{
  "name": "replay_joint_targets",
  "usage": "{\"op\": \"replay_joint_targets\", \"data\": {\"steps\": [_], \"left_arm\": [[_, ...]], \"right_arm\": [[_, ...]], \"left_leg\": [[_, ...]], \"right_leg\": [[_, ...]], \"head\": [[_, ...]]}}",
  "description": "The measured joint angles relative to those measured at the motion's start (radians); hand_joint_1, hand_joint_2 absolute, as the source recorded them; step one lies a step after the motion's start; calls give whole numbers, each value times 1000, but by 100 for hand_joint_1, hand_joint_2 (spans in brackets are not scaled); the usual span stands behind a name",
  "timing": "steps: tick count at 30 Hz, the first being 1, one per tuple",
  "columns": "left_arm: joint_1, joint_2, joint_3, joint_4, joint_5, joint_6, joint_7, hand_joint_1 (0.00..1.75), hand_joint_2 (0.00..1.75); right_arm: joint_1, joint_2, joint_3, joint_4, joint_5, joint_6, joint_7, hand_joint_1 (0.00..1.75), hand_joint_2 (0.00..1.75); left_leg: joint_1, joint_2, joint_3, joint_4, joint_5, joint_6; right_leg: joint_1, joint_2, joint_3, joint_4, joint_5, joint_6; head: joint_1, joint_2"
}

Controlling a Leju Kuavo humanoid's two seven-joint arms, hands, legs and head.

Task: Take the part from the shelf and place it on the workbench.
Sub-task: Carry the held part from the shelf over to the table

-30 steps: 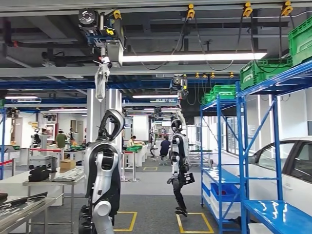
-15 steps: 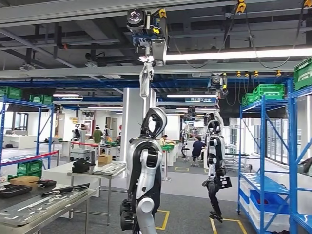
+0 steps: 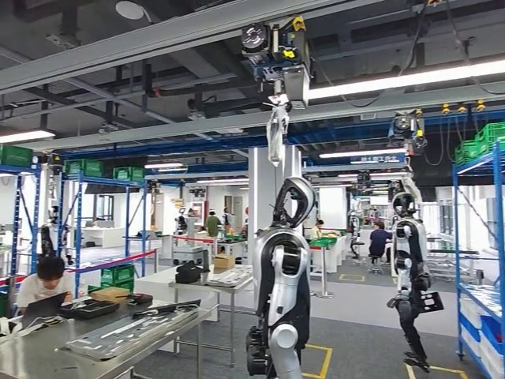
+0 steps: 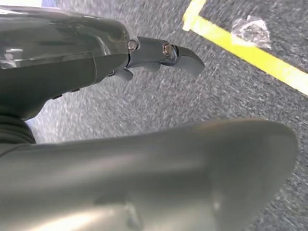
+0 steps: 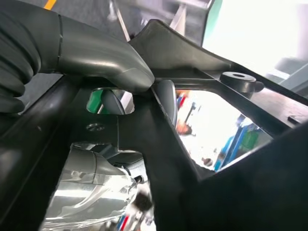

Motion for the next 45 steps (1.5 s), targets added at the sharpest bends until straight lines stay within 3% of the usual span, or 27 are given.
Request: {"op": "replay_joint_targets", "data": {"steps": [1, 2, 4, 6, 9, 11, 13, 15, 16, 17, 19, 21, 22, 24, 26, 28, 30, 31, 32, 34, 36, 37, 39, 40, 42, 43, 45], "left_arm": [[0, 0, 0, 0, 0, 0, 0, 0, 175], [1, 1, -1, 0, 0, -1, 0, 0, 175], [-1, 2, -2, 0, 0, -1, -1, 0, 175], [-4, 3, -5, 0, 0, -1, -4, 0, 175], [-1, 3, -9, 0, 0, -1, -6, 0, 175], [2, 3, -10, 0, 0, -1, -5, 0, 175], [-1, 4, -11, 0, 0, 0, -2, 0, 175], [-3, 4, -11, 0, 0, 0, 3, 0, 175], [-3, 4, -11, 0, 0, 0, 5, 0, 175], [-2, 4, -11, 0, 0, 0, 6, 0, 175], [-2, 3, -12, 0, 0, 0, 9, 0, 175], [-4, 1, -12, 0, 0, 0, 12, 0, 175], [-4, 0, -13, 0, 0, 0, 13, 0, 175], [1, 1, -14, 0, 0, 0, 15, 0, 175], [5, 1, -15, 0, 0, -1, 16, 0, 175], [2, 2, -16, 0, 0, -1, 17, 0, 175], [-3, 3, -16, 0, 0, -1, 16, 0, 175], [-2, 3, -16, 0, 0, -1, 16, 0, 175], [-1, 3, -16, 0, 0, -1, 16, 0, 175], [0, 4, -16, 0, 0, -1, 16, 0, 175], [-4, 3, -16, 0, 0, -1, 15, 0, 175], [-4, 3, -16, 0, 0, -1, 15, 0, 175], [-1, 3, -16, 0, 0, -1, 15, 0, 175], [2, 3, -16, 0, 0, -1, 14, 0, 175], [1, 4, -16, 0, 0, -1, 12, 0, 175], [-1, 4, -15, 0, 0, 0, 11, 0, 175], [-4, 4, -14, 0, 0, 0, 10, 0, 175]], "right_arm": [[2, 0, 0, 0, 0, 0, -1, 175, 175], [3, -1, 0, 0, 1, 0, -1, 175, 175], [3, -1, -2, -2, 1, 0, -3, 175, 175], [2, -1, -4, -5, 1, 1, -4, 175, 175], [2, -1, -5, -7, 1, 2, -4, 175, 175], [1, -2, -6, -9, 1, 2, -5, 175, 175], [3, -4, -7, -12, 1, 2, -6, 175, 175], [8, -8, -8, -12, 1, 2, -7, 175, 175], [11, -9, -8, -13, 1, 2, -7, 175, 175], [14, -9, -8, -13, 1, 2, -7, 175, 175], [16, -9, -9, -16, 0, 2, -7, 175, 175], [18, -9, -11, -20, -1, 2, -8, 175, 175], [19, -9, -12, -21, -1, 2, -9, 175, 175], [19, -8, -13, -22, -2, 2, -10, 175, 175], [19, -5, -14, -23, -2, 2, -11, 175, 175], [21, -2, -14, -22, -2, 2, -13, 175, 175], [26, -2, -14, -20, -2, 2, -13, 175, 175], [28, -3, -13, -19, -2, 3, -13, 175, 175], [29, -2, -13, -19, -2, 3, -13, 175, 175], [28, -2, -13, -17, -3, 3, -13, 175, 175], [25, -1, -14, -17, -5, 3, -13, 175, 175], [24, -1, -14, -16, -6, 4, -13, 175, 175], [22, -1, -14, -14, -8, 5, -13, 175, 175], [21, -1, -14, -13, -9, 5, -13, 175, 175], [19, -1, -14, -11, -11, 5, -13, 175, 175], [19, -1, -13, -10, -12, 5, -13, 175, 175], [21, -2, -13, -6, -13, 5, -12, 175, 175]], "left_leg": [[6, 5, 4, -2, 11, -6], [11, 13, 27, -41, 36, -12], [13, 51, 94, -163, 86, -20], [7, 75, 125, -227, 100, -8], [2, 49, 121, -228, 97, 22], [2, 31, 121, -230, 100, 34], [-1, 11, 121, -231, 101, 43], [-8, -14, 120, -230, 102, 49], [-11, -27, 121, -230, 103, 51], [-15, -41, 122, -230, 103, 52], [-18, -67, 123, -230, 104, 52], [-14, -93, 119, -230, 108, 50], [-10, -104, 115, -231, 111, 46], [-6, -124, 109, -235, 118, 35], [-11, -86, 98, -219, 102, 26], [-11, -23, 56, -130, 48, 15], [-1, -2, 3, -15, 1, 0], [5, 3, -6, 8, 0, -6], [11, 8, 5, -7, 16, -12], [17, 39, 71, -124, 70, -23], [14, 66, 120, -218, 100, -15], [10, 70, 126, -232, 99, -6], [4, 50, 121, -230, 99, 15], [2, 41, 121, -230, 100, 21], [1, 23, 121, -232, 103, 33], [0, 14, 120, -233, 104, 38], [-5, -10, 120, -232, 105, 45]], "right_leg": [[-1, -13, 0, 1, -2, 3], [-3, -26, 1, 3, -4, 7], [-4, -47, 3, 11, -14, 21], [0, -65, 3, 20, -23, 35], [-1, -84, 8, 22, -30, 47], [-7, -52, -3, 59, -63, 52], [-9, 2, -53, 175, -128, 51], [-7, 24, -111, 293, -167, 45], [-5, 28, -122, 308, -159, 39], [-2, 33, -115, 284, -133, 32], [7, 73, -67, 162, -56, 10], [12, 119, -31, 69, -9, -5], [13, 127, -27, 54, -6, -7], [14, 103, -19, 34, -3, -5], [9, 74, -6, 6, 3, -3], [7, 42, 0, -7, 6, -2], [7, 10, 0, -6, 5, 0], [6, -4, 0, -6, 4, 1], [5, -18, 0, -5, 2, 4], [2, -42, 3, 1, -6, 16], [5, -61, 2, 12, -16, 32], [7, -68, 2, 16, -19, 38], [5, -82, 4, 17, -23, 46], [1, -75, 4, 22, -30, 50], [-6, -34, -16, 77, -72, 54], [-7, -6, -40, 135, -105, 54], [-6, 20, -102, 268, -159, 50]], "head": [[0, 0], [0, 0], [0, 0], [0, 0], [0, 0], [0, 0], [0, 0], [0, 0], [0, 0], [0, 0], [0, 0], [0, 0], [0, 0], [0, 0], [0, 0], [0, 0], [0, 0], [0, 0], [0, 0], [0, 0], [0, 0], [0, 0], [0, 0], [0, 0], [0, 0], [0, 0], [0, 0]]}}
